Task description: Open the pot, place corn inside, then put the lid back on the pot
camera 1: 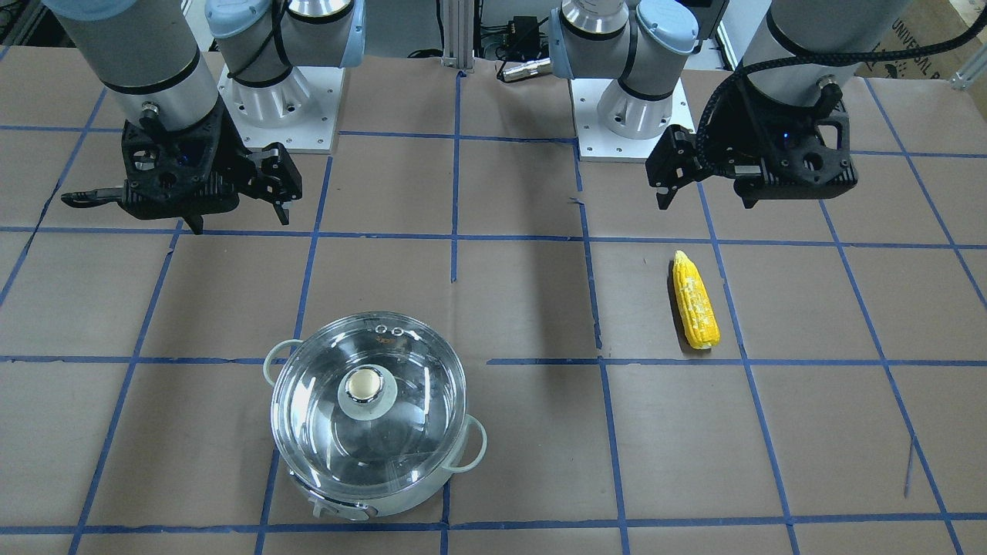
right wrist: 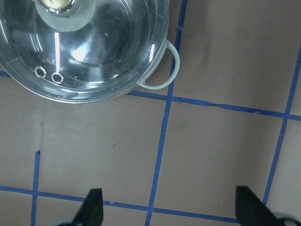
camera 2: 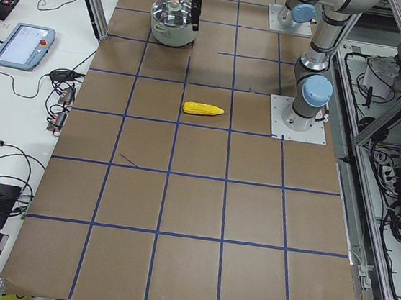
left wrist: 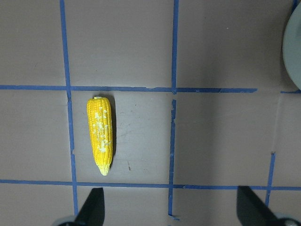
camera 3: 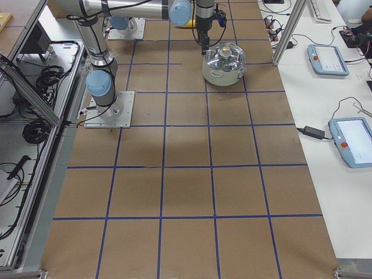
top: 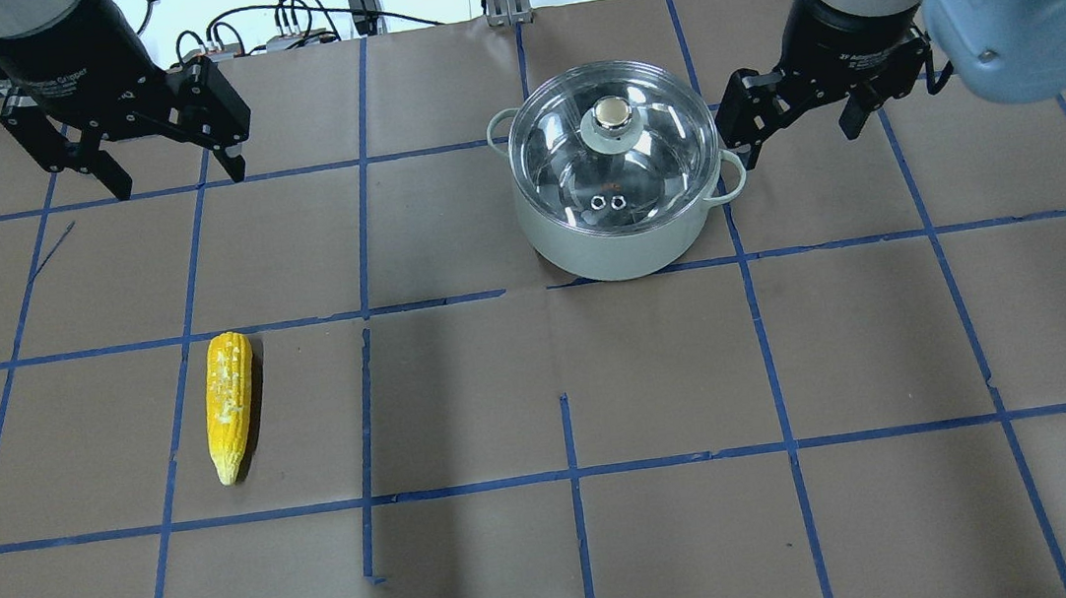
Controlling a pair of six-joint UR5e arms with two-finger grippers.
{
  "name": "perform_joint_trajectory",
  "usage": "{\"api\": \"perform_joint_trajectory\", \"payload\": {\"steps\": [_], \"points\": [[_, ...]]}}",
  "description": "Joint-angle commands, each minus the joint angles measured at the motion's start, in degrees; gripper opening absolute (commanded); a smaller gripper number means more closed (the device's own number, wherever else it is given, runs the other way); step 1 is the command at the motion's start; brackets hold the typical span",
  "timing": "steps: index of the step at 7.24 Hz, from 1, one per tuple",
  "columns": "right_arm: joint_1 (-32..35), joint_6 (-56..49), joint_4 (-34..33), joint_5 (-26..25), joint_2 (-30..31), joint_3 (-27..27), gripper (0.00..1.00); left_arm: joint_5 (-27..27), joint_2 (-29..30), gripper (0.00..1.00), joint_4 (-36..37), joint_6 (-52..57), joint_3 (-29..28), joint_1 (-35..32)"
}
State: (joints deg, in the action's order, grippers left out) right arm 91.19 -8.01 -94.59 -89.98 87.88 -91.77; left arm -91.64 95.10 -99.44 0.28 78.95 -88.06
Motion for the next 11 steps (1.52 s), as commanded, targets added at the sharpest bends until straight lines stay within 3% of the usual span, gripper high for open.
{"api": "perform_joint_trajectory", "payload": {"steps": [1, 3, 4, 5, 8, 11], "points": [[0.0, 0.0, -0.5, 1.6, -0.1, -0.6, 1.0, -0.3, 0.1, 1.0, 0.0, 0.0, 0.2, 0.0], [0.1, 0.5, -1.3, 1.5, -1.0, 0.0, 1.0, -0.4, 0.1, 1.0, 0.1, 0.1, 0.2, 0.1], [0.9, 4.1, -1.9, 1.5, -4.5, 1.6, 1.0, -0.4, 0.1, 1.0, 0.1, 0.1, 0.2, 0.1], [4.7, 5.0, -5.0, 0.6, -10.4, 6.3, 1.0, -0.4, 0.0, 1.0, 0.1, 0.1, 0.2, 0.1], [10.8, 7.2, -4.0, -1.6, -26.8, 25.5, 0.99, -0.4, 0.0, 1.0, 0.1, 0.1, 0.2, 0.1], [11.6, 7.2, -4.6, -1.6, -30.4, 25.7, 0.98, -0.4, -0.1, 1.0, 0.2, 0.2, 0.2, 0.3]]}}
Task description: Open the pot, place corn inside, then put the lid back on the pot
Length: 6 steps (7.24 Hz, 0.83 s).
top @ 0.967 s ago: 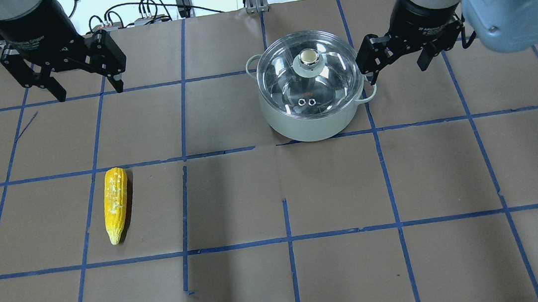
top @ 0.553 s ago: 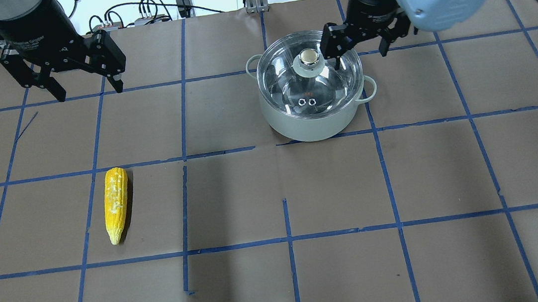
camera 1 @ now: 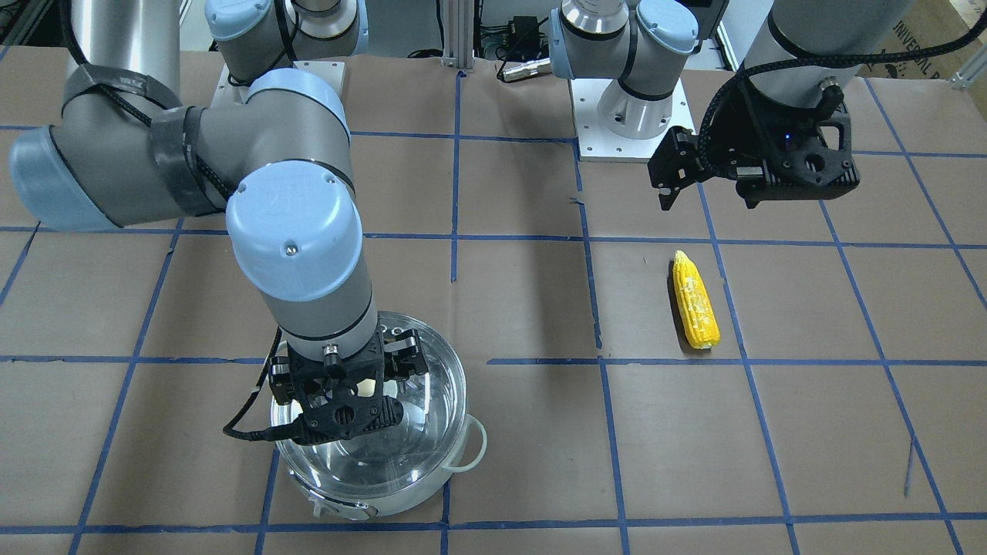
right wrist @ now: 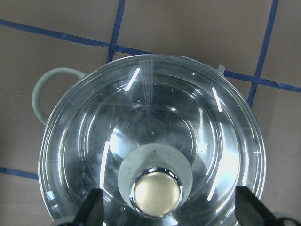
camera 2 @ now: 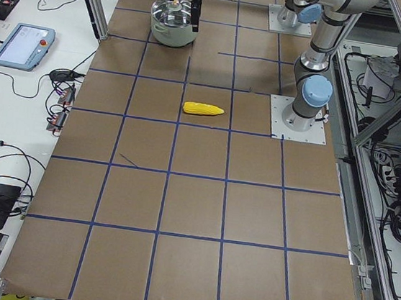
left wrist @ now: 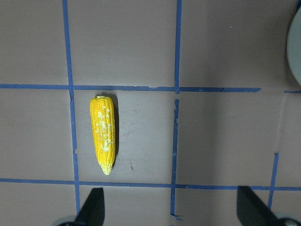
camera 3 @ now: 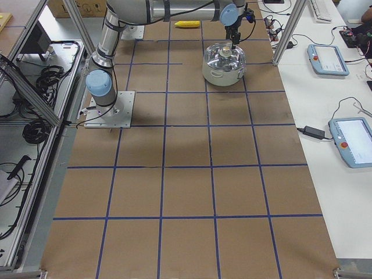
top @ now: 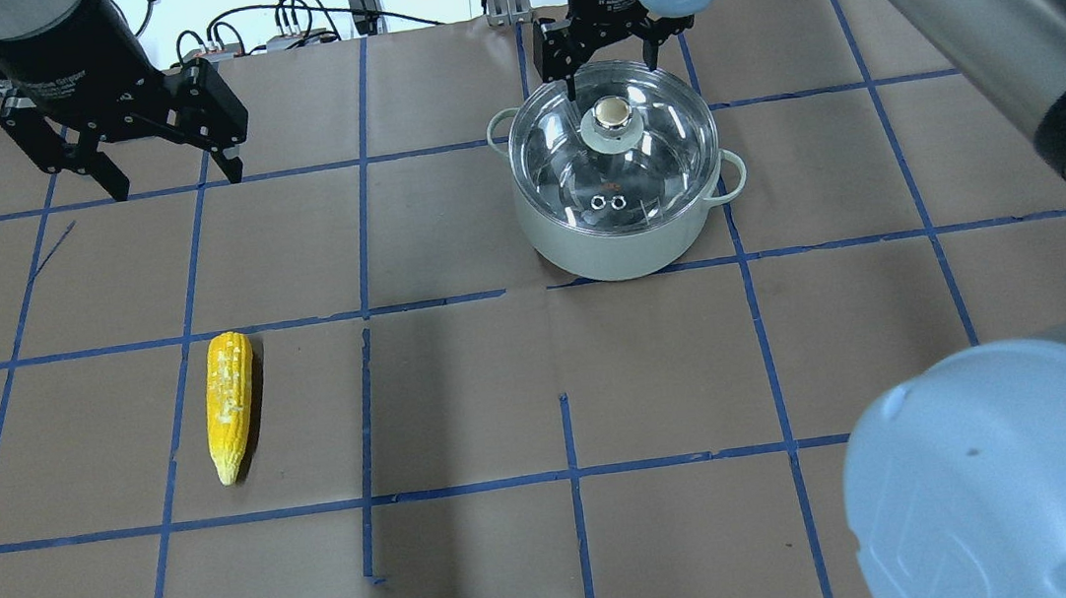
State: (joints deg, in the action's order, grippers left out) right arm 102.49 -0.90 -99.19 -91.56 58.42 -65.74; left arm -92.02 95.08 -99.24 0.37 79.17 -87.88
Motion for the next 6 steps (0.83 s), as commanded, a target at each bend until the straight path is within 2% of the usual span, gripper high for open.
{"api": "perform_joint_trajectory", "payload": {"steps": [1, 2, 6], "points": [[0.3, 0.3, 0.6, 0.0, -0.8, -1.1, 0.98, 0.0, 0.0, 1.0, 0.0, 0.1, 0.0, 0.1], [0.3, 0.3, 0.6, 0.4, -0.4, -2.4, 0.96, 0.0, 0.0, 1.0, 0.0, 0.1, 0.0, 0.1], [0.3, 1.6, 0.8, -0.2, -0.6, -2.3, 0.58, 0.0, 0.0, 1.0, 0.0, 0.1, 0.0, 0.1]]}}
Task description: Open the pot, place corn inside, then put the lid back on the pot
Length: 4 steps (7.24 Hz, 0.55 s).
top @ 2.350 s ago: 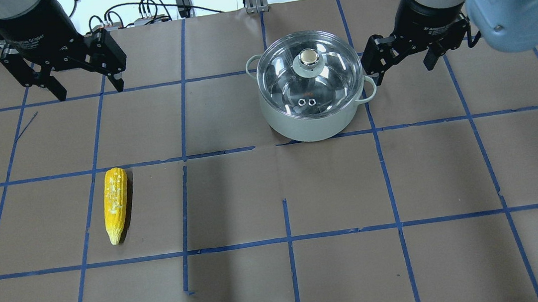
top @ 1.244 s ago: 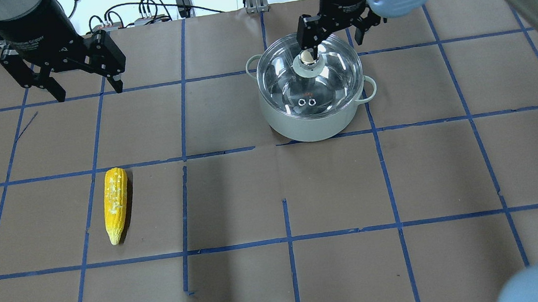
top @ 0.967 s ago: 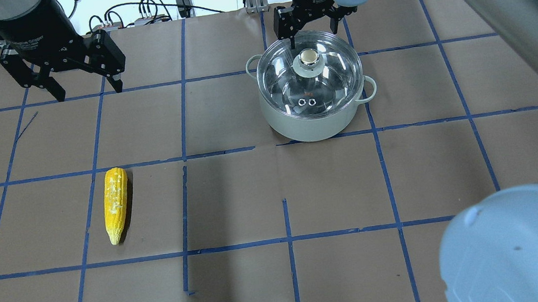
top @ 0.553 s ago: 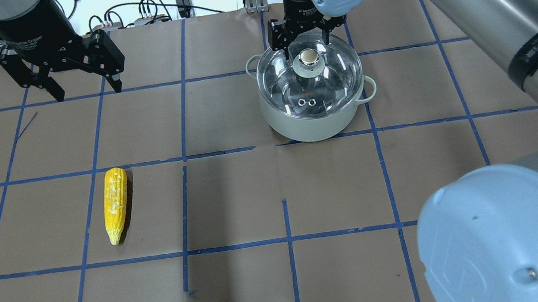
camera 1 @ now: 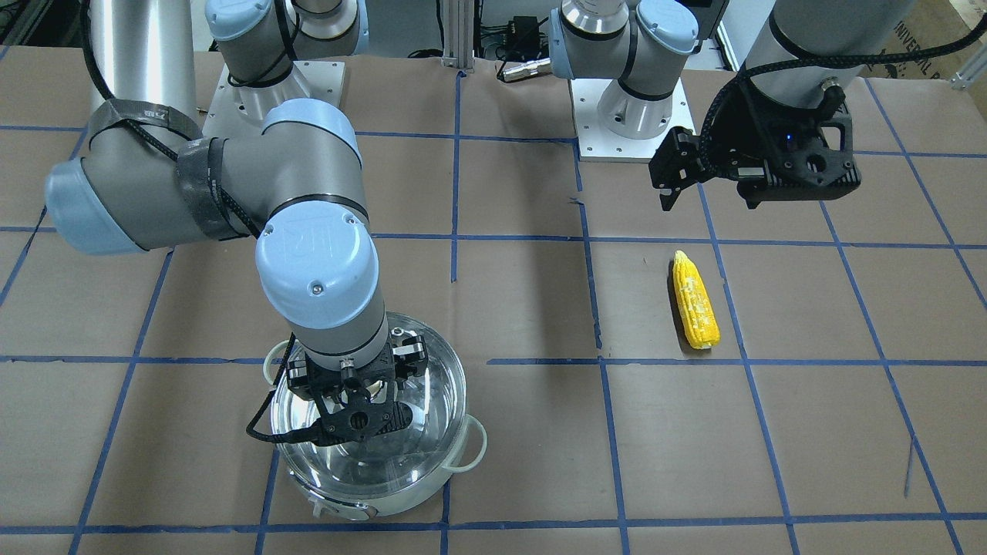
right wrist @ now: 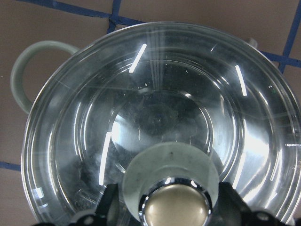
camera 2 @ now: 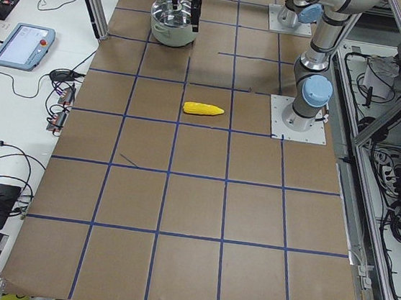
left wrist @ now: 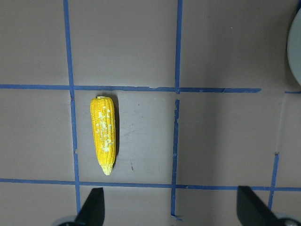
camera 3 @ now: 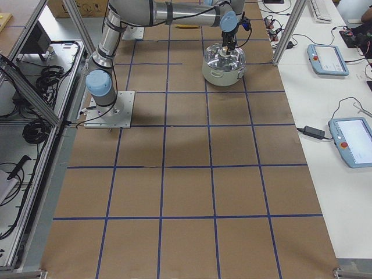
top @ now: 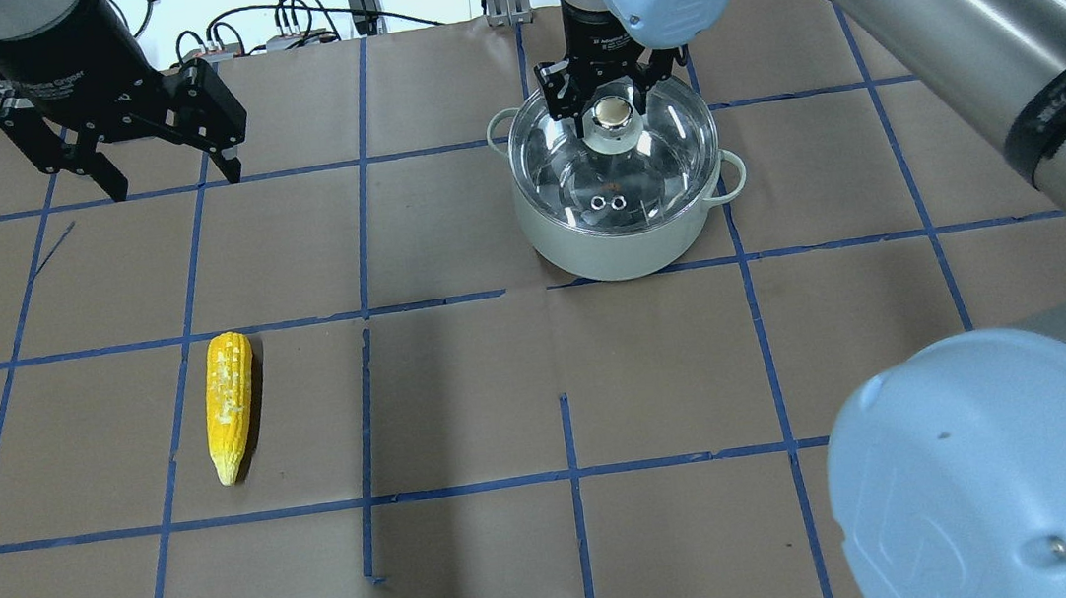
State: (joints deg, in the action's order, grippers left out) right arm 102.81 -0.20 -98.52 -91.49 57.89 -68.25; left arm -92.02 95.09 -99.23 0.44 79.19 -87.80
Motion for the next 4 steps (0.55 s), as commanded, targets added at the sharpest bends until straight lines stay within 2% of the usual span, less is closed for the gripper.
{"api": "perform_joint_trajectory", "payload": {"steps": [1, 4], "points": [[0.0, 1.0, 0.3, -0.3, 0.0, 0.3, 0.5, 0.0, -0.1, 1.0, 0.0, 0.0, 0.0, 0.1], [-1.6, 0.0, 8.2, -0.5, 2.3, 3.5, 0.35, 0.0, -0.1, 1.0, 0.1, 0.0, 0.0, 0.1]]}}
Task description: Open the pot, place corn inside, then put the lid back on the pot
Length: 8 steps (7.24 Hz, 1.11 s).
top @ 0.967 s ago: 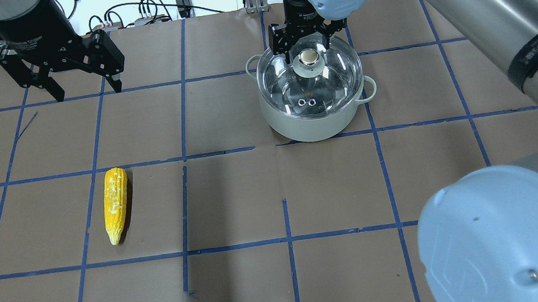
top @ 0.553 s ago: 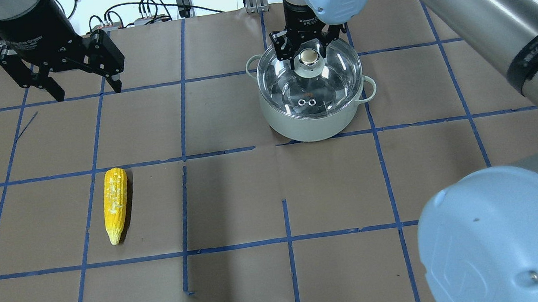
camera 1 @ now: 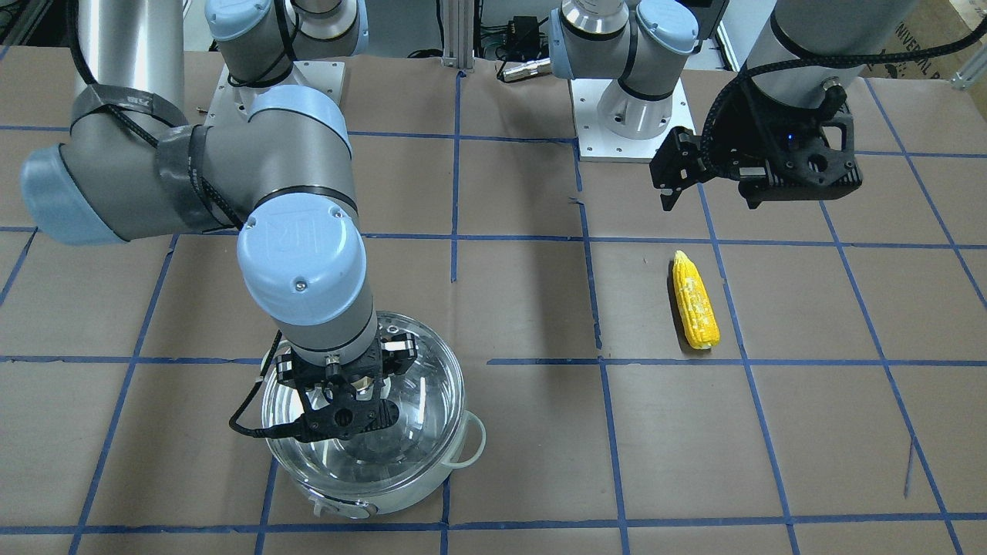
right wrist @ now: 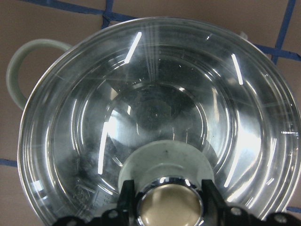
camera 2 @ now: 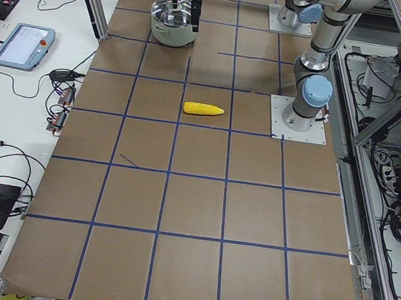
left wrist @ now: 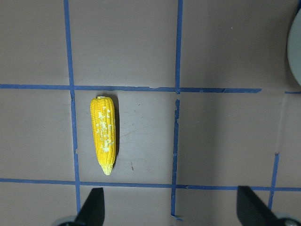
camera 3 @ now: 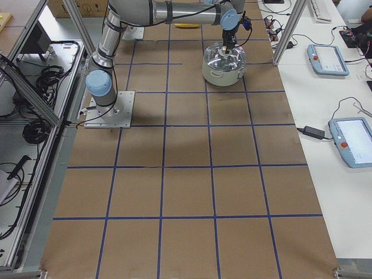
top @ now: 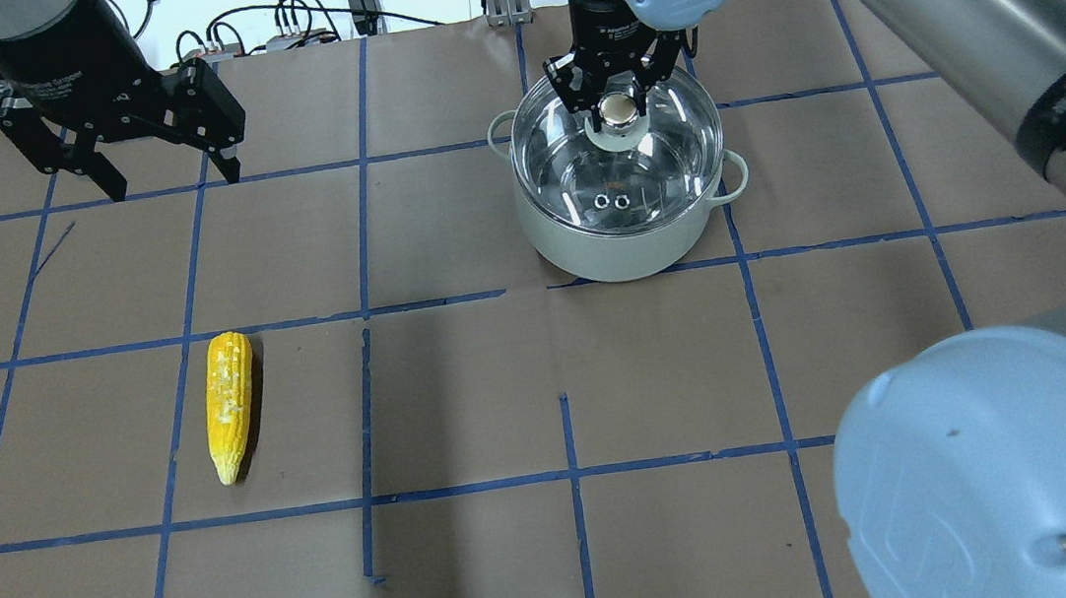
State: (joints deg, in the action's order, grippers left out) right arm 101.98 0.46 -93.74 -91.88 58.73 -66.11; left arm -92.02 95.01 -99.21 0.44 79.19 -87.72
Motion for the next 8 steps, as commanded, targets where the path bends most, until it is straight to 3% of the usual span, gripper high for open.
{"api": "perform_joint_trajectory", "payload": {"steps": [1, 3, 6, 8], "points": [[-1.8, -0.9, 5.8, 0.0, 4.3, 1.3, 0.35, 0.0, 0.0, 1.0, 0.0, 0.0, 0.0, 0.0], [-5.5, -6.3, 10.2, 0.0, 12.8, -2.2, 0.34, 0.0, 0.0, 1.0, 0.0, 0.0, 0.1, 0.0], [-11.3, -11.1, 11.1, -0.1, 27.8, -15.5, 0.34, 0.0, 0.0, 1.0, -0.1, 0.2, 0.8, 0.0], [-11.5, -11.2, 10.5, -0.1, 29.2, -17.5, 0.34, -0.2, -1.1, 1.0, 0.0, 4.5, 3.8, 0.5]]}}
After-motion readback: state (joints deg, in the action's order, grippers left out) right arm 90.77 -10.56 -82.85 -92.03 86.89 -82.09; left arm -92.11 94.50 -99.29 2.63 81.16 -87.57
